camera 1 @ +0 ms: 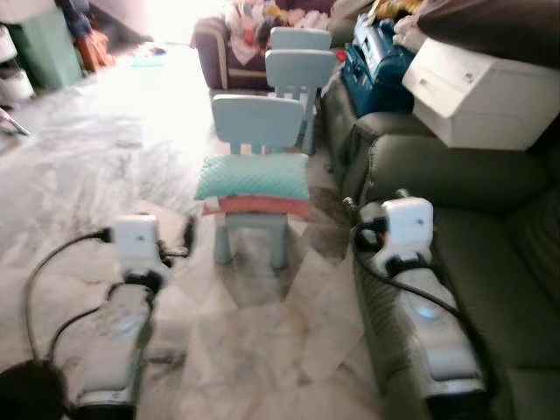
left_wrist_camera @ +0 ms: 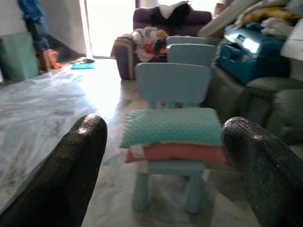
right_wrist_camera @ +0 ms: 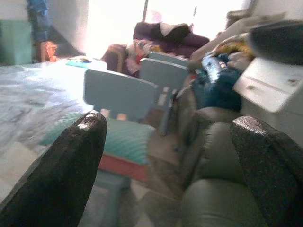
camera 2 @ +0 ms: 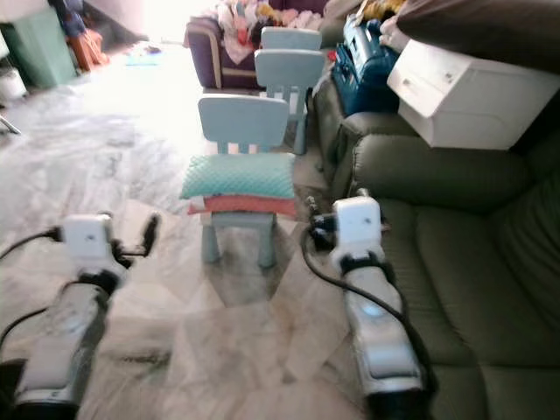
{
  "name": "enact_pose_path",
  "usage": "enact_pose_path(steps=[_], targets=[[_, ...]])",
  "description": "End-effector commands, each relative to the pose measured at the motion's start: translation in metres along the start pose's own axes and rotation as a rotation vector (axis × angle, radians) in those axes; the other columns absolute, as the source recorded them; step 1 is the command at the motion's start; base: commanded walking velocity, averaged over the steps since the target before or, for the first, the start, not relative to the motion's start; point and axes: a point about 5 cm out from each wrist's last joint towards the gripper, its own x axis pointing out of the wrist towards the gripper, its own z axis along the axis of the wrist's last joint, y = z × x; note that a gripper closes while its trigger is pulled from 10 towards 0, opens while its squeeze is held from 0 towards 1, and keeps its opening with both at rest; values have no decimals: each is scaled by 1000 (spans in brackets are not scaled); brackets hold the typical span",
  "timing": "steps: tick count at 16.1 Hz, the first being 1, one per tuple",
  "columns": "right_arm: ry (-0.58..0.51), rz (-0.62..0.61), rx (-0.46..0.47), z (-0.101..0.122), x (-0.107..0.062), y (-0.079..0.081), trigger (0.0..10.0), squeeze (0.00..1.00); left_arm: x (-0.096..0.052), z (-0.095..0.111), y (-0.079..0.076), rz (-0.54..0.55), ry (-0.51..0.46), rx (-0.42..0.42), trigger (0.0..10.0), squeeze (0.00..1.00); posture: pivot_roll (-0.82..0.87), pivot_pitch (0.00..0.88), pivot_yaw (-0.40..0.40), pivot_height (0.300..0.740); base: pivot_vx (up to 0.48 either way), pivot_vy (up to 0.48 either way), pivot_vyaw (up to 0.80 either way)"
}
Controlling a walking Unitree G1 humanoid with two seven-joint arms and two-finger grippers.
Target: Move the pillow to the sofa
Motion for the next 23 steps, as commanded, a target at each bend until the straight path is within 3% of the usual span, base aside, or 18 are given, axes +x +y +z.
enact_pose_path(steps=[1, 23], targets=[[-13, 2, -12, 3, 0, -3, 10000, 0, 0, -1, -4, -12, 6, -3, 10000, 0, -30, 59, -43, 740, 431, 0, 0], [-8, 7, -10, 2, -1, -1, 10000, 0, 1, -2, -7, -25, 11, 0, 10000, 0, -34, 65, -42, 740, 431, 0, 0]])
